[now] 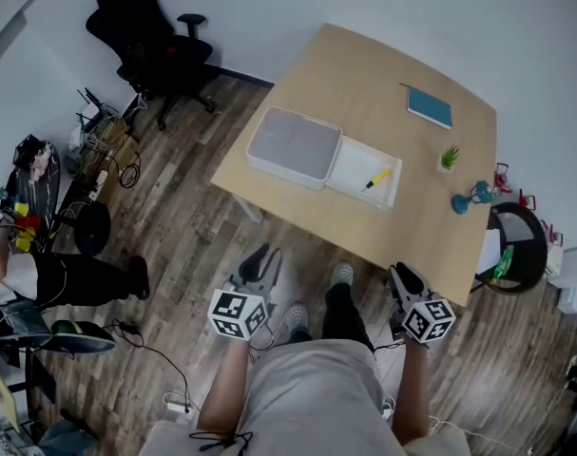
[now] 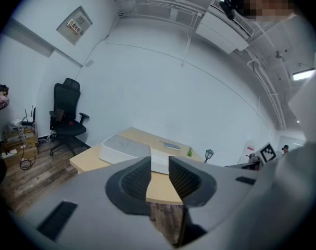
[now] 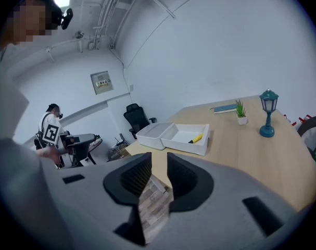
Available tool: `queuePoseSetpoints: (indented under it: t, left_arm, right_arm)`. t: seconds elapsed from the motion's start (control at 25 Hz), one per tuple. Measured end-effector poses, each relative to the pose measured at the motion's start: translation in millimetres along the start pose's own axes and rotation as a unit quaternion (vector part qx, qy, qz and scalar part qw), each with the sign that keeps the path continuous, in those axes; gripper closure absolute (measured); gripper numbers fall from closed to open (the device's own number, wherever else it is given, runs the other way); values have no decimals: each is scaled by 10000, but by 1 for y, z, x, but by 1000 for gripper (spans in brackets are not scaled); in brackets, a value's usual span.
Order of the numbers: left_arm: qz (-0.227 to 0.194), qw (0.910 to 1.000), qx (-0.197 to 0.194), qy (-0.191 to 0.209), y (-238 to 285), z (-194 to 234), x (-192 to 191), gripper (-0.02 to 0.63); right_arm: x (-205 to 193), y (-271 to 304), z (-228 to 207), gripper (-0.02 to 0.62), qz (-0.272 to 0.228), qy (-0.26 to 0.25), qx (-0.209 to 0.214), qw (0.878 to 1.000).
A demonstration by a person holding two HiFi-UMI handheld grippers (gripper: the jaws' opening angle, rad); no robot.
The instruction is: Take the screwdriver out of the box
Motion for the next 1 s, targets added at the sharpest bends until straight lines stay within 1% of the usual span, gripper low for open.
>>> queuePoseSetpoints:
  t: [0.16,0.28,0.44,0.68,0.88,1.0]
  left_arm:
    - [87,10000,-13,14,10,5,4,506]
    - [140,9999,-33,29,23,9,9,506]
    - [163,9998,-31,102,43,10,17,506]
    - [211,9997,55,113,74,17,32,506]
    - [199,9996,143,121,107,20,48,506]
    - [183,9995,189,151,123,19,59,506]
  right_arm:
    - [15,11,-11,500,170,-306,9,9994]
    - [32,25,-20,500,313,-706,-4,9970]
    - [61,46,-37,500,498,-1254,133,9908]
    - [116,86,-60,500,810,-2192,326,9718]
    - [151,119,-84,500,990,-2598,478,9594]
    - [167,138,-98,500,1199,-2887,586,9481]
Point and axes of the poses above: the fingertips, and each gripper's own axes: y forward along the fingers, z to its left, x out of its top, the point moved 9 cm from there along -y, backward along the fingers, and after that the axes turned 5 degrees about z, right-handed, at the moved point
